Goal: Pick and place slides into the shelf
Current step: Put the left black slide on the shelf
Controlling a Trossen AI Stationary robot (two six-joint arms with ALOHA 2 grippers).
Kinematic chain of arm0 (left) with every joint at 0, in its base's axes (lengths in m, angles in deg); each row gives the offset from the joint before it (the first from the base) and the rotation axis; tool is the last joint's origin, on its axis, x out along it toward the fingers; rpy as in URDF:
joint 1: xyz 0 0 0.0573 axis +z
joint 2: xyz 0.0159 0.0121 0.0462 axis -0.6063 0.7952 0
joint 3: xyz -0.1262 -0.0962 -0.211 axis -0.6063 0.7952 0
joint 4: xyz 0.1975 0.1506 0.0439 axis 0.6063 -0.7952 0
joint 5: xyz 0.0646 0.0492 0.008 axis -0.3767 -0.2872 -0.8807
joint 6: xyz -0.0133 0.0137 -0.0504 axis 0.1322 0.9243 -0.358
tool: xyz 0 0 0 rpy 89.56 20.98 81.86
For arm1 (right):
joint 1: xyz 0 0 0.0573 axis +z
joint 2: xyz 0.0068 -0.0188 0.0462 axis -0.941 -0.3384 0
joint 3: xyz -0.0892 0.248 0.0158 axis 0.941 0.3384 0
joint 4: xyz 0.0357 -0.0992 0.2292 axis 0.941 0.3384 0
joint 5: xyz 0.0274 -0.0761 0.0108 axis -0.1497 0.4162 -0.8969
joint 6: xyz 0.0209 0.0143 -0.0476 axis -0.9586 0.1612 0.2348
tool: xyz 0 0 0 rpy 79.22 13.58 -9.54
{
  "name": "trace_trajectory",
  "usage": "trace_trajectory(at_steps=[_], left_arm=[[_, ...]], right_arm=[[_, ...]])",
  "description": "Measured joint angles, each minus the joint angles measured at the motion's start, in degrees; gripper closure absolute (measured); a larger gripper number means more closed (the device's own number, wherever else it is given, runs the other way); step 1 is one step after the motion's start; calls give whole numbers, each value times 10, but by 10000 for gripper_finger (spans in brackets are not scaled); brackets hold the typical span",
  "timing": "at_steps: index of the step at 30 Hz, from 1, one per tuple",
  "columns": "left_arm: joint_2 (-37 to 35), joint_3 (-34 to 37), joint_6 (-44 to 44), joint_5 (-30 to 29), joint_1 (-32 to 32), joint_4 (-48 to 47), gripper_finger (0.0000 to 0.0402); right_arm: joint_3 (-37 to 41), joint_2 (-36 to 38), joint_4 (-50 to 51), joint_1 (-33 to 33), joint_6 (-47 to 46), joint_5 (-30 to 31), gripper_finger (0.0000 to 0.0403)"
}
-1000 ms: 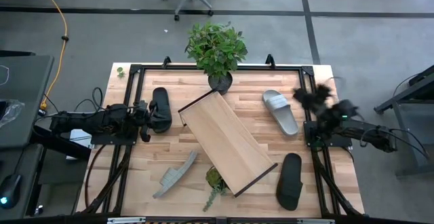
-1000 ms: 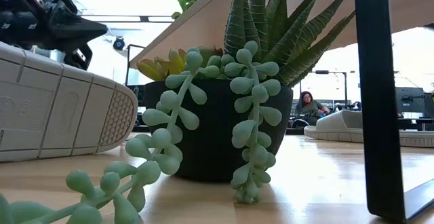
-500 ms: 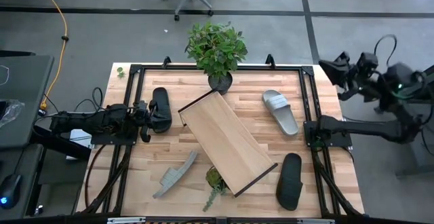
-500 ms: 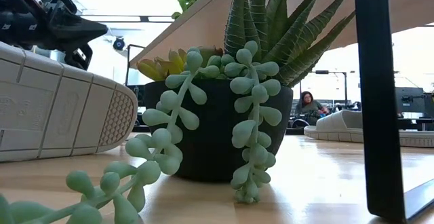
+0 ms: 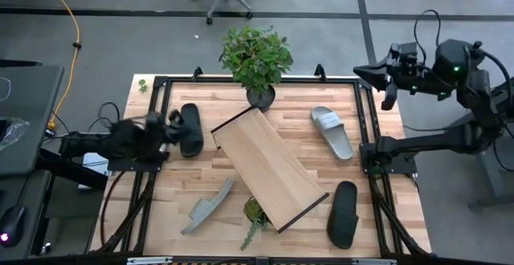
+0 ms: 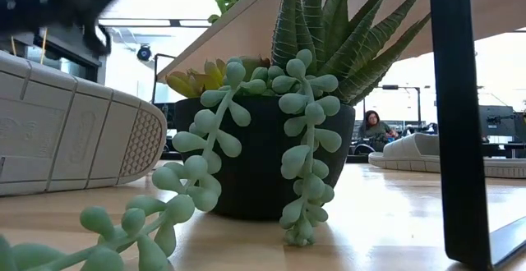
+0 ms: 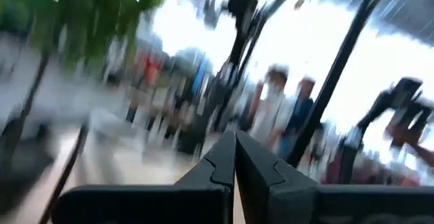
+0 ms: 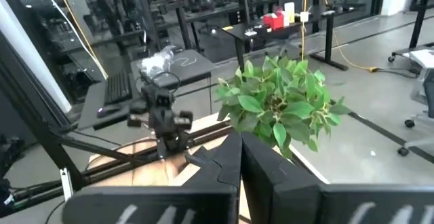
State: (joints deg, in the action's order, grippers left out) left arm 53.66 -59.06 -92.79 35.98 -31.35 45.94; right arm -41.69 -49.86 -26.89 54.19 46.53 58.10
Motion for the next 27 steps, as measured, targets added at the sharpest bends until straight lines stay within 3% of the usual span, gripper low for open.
trace_trajectory(at_steps=[4, 6, 12, 19, 27], left_arm=[[0, -64, 93, -5, 0, 82, 401], [0, -112, 147, -16, 0, 69, 401], [76, -341, 207, -52, 0, -250, 401], [258, -626, 306, -48, 0, -402, 401], [471, -961, 351, -130, 0, -753, 401]], right_arm=[[-9, -4, -6, 0, -2, 0, 403], [-9, -4, -6, 0, -2, 0, 403], [-9, -7, 11, 0, -6, 0, 403], [-9, -15, 39, 0, -20, -3, 403], [-9, -23, 44, 0, -30, -8, 403]])
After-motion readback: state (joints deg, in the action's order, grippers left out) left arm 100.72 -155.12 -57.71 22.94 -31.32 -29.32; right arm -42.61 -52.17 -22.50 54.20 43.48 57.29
